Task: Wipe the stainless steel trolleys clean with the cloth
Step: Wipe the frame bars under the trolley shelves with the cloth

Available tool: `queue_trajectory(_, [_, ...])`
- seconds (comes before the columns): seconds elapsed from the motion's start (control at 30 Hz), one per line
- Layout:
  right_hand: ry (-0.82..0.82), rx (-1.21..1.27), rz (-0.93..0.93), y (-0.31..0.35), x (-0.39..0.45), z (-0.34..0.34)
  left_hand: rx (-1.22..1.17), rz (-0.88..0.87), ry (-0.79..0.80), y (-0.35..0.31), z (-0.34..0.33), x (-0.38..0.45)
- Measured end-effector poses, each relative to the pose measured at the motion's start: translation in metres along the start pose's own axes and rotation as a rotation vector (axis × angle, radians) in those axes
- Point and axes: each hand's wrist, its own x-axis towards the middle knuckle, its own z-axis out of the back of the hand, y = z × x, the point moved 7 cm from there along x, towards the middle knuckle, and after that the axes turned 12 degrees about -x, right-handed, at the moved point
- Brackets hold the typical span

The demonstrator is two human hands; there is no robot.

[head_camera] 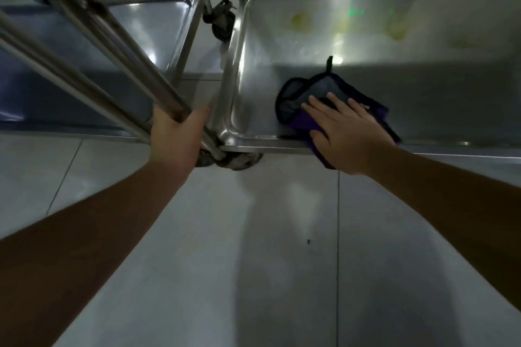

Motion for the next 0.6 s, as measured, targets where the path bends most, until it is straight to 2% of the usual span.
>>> queue_trajectory(0.07, [0.003,-0.002,-0.056,-0.034,-0.019,-0.003,0.199,0.041,-0.002,0.016,0.002,-0.022])
queue_trajectory(0.13, [0.011,0.008,-0.111,-0.065,-0.037,-0.005,0.452,0.285,0.06,0.05,0.0,-0.054])
queue_trajectory(0.17, [0.016,0.012,-0.136,-0.079,-0.046,-0.006,0.528,0.428,0.121,0.065,-0.005,-0.073])
queue_trajectory(0.2, [0.019,0.011,-0.16,-0.091,-0.053,-0.006,0.578,0.492,0.2,0.072,-0.015,-0.088])
queue_trajectory(0.23, [0.025,0.01,-0.183,-0.101,-0.06,-0.007,0.627,0.465,0.286,0.072,-0.029,-0.095])
queue_trajectory(0.33, [0.047,0.014,-0.228,-0.111,-0.066,-0.008,0.731,0.186,0.47,0.043,-0.087,-0.098])
queue_trajectory(0.4, [0.044,0.006,-0.234,-0.103,-0.063,-0.006,0.705,-0.025,0.544,0.018,-0.129,-0.1])
queue_trajectory(0.5, [0.023,-0.029,-0.1,-0.084,-0.054,-0.004,0.669,-0.31,0.601,-0.011,-0.184,-0.103])
queue_trajectory(0.6, [0.022,-0.046,0.019,-0.083,-0.052,-0.006,0.757,-0.487,0.554,-0.025,-0.226,-0.101])
